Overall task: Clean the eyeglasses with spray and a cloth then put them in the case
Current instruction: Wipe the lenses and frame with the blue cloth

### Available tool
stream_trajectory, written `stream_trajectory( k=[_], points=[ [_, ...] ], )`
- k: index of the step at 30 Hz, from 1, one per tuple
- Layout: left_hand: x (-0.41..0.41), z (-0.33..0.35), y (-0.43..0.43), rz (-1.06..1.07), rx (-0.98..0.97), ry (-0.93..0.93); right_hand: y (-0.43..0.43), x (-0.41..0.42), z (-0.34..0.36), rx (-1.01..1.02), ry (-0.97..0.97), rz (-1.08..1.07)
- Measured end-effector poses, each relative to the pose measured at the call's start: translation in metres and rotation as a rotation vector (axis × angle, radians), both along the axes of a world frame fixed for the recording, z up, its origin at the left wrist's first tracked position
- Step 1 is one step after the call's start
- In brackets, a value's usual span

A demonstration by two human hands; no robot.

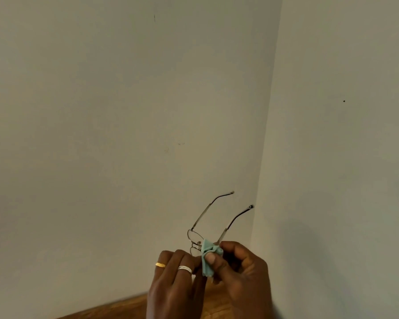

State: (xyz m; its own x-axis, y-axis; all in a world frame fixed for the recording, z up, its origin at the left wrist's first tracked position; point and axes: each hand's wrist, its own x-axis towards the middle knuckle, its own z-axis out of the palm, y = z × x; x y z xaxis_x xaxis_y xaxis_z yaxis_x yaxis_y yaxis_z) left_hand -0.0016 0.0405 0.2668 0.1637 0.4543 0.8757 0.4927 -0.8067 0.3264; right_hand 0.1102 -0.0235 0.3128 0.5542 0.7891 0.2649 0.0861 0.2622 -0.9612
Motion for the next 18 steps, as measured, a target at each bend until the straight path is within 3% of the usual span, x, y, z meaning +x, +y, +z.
stream_trajectory(
  k=[5, 13, 18],
  points=[
    [0.006, 0.014, -0.001, 0.009, 0.136, 0.035, 0.005, 0.005, 0.01, 0.111, 0.175, -0.057],
    [0.007, 0.01, -0.003, 0.025, 0.179, 0.068, 0.007, 0.033, 0.026, 0.196, 0.46, 0.08],
    [0.008, 0.008, -0.003, 0.035, 0.209, 0.053, 0.006, 0.044, 0.024, 0.257, 0.735, 0.171]
  ],
)
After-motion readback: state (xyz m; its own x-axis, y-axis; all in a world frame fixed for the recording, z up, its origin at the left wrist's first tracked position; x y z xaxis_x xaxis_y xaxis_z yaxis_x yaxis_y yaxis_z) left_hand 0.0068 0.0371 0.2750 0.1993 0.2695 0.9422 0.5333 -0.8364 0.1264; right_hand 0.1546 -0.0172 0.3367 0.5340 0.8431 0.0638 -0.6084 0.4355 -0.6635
